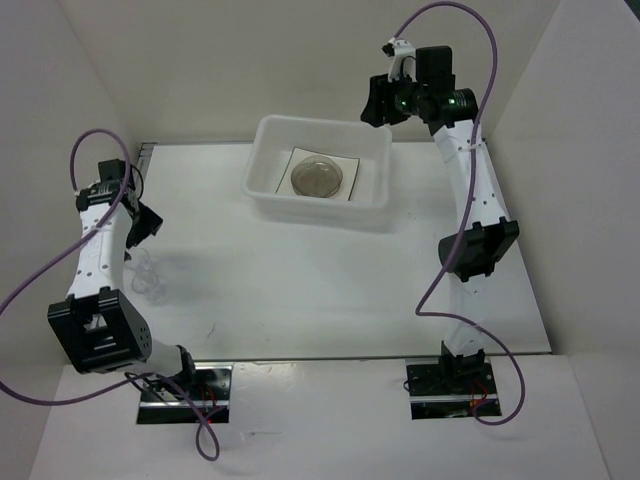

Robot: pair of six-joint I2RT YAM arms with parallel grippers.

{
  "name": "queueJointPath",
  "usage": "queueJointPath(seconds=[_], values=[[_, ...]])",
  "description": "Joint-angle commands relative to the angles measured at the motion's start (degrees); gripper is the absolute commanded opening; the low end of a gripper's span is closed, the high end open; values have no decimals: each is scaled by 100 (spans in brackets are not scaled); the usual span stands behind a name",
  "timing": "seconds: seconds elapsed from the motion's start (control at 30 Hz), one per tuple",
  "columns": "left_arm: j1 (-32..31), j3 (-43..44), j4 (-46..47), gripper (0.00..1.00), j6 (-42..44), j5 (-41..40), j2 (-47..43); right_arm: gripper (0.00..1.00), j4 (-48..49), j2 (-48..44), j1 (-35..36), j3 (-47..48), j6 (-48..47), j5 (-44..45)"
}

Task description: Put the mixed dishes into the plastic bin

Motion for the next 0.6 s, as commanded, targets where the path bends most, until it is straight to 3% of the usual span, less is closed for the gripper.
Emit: queueJointPath(seconds=[0.0,0.57], values=[[292,-311,15,84,-311,398,-311,57,-132,-409,43,-69,-135,-127],[952,-655,68,81,-1251,-445,330,68,-132,-471,43,-657,-135,-172]])
